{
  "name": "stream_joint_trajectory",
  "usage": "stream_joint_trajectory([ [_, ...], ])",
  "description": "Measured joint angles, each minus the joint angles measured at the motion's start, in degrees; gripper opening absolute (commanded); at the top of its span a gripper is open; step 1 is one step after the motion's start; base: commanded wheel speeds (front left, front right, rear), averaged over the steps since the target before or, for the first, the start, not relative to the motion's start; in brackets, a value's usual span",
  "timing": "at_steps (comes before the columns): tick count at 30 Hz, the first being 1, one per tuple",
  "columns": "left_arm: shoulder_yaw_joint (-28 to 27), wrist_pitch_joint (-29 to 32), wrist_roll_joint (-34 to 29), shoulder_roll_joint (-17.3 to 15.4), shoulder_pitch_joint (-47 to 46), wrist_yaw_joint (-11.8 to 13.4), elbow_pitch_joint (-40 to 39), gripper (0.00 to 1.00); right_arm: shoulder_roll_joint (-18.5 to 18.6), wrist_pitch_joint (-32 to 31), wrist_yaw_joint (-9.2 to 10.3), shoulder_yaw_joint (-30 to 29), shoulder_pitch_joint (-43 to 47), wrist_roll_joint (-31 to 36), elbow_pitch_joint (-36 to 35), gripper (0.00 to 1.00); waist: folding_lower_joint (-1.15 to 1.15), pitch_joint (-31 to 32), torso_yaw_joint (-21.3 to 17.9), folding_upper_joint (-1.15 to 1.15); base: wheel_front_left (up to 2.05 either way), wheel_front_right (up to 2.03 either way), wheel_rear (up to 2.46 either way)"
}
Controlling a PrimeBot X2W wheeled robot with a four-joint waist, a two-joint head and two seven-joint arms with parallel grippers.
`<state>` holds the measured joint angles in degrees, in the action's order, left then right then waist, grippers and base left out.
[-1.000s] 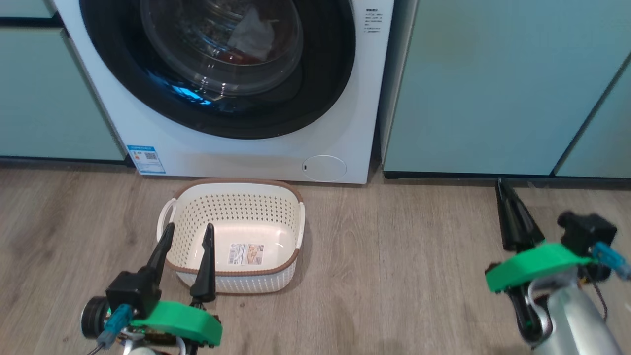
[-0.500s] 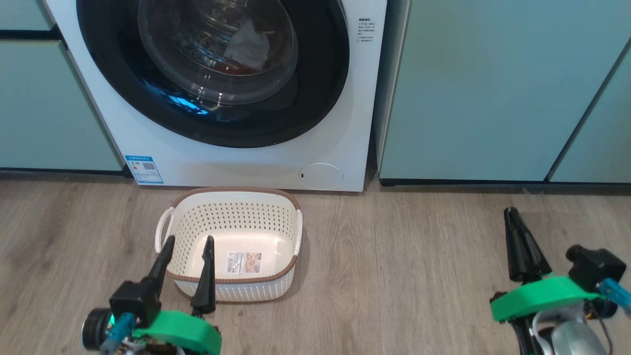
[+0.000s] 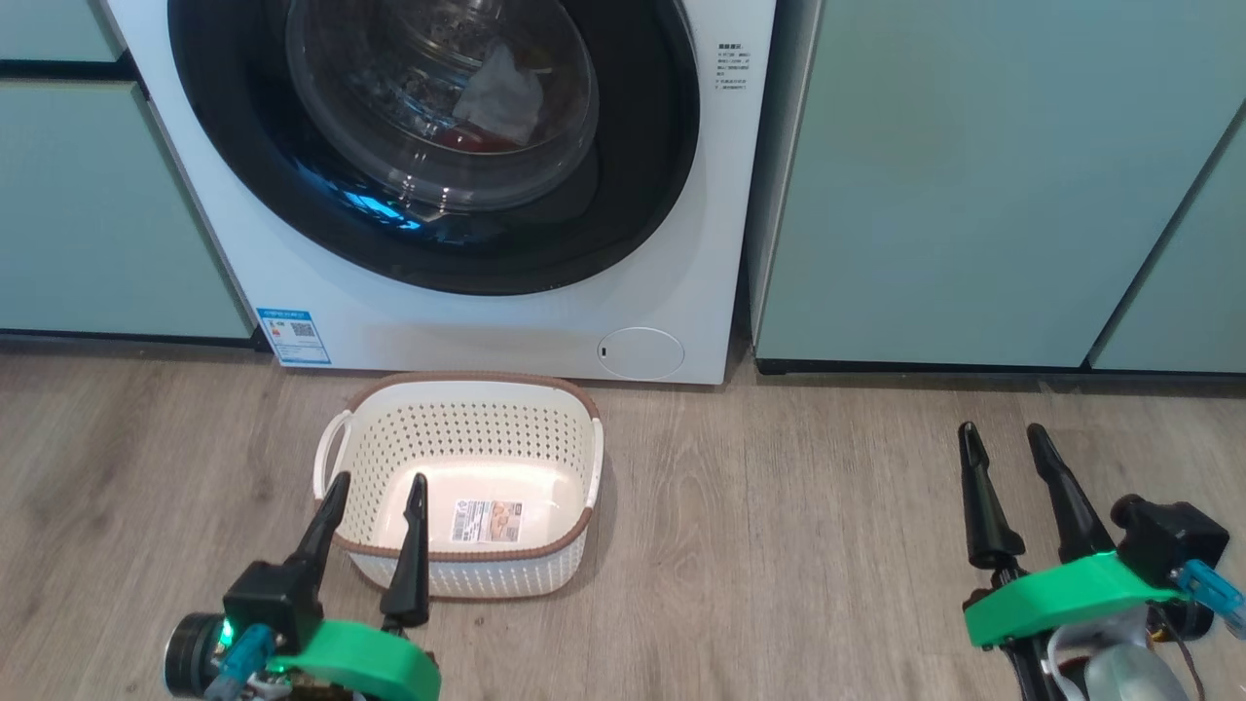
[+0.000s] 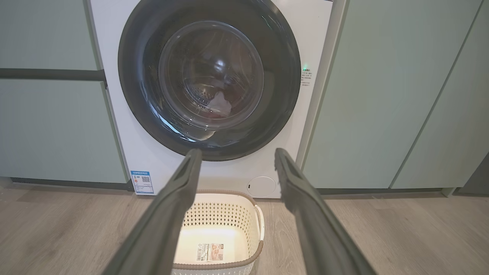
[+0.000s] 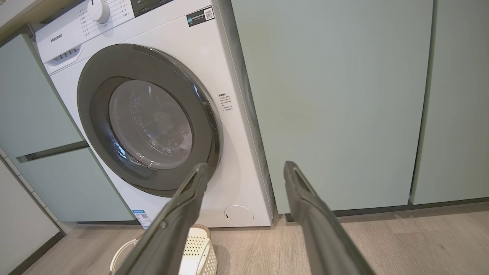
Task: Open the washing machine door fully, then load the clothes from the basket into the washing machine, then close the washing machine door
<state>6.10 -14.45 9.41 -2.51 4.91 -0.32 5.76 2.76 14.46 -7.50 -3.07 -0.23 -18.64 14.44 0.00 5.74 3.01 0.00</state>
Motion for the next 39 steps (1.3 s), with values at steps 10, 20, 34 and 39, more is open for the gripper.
stream_joint_trajectory([
  [10, 0.1, 0.0, -0.3, 0.0, 0.0, 0.4, -0.7, 1.00, 0.0, 0.0, 0.00, 0.0, 0.0, 0.0, 0.0, 1.00, 0.00, -0.3, 0.1, 0.00, 0.00, 0.00, 0.00],
  [20, 0.1, 0.0, -0.3, 0.0, 0.0, 0.5, -1.0, 1.00, 0.0, 0.0, 0.00, 0.1, 0.0, 0.0, 0.0, 1.00, 0.00, -0.4, 0.1, 0.00, 0.00, 0.00, 0.00],
  [34, -0.3, 0.0, 1.5, 0.0, 0.2, -1.0, -0.3, 1.00, 0.0, 0.0, 0.00, 0.0, 0.0, 0.0, 0.0, 1.00, 0.00, -0.4, 0.5, 0.00, 0.00, 0.00, 0.00],
  [39, -0.5, 0.0, 2.3, 0.0, 0.2, -1.1, -0.2, 1.00, 0.0, 0.0, 0.00, 0.0, 0.0, 0.0, 0.0, 1.00, 0.00, -0.4, 0.5, 0.00, 0.00, 0.00, 0.00],
])
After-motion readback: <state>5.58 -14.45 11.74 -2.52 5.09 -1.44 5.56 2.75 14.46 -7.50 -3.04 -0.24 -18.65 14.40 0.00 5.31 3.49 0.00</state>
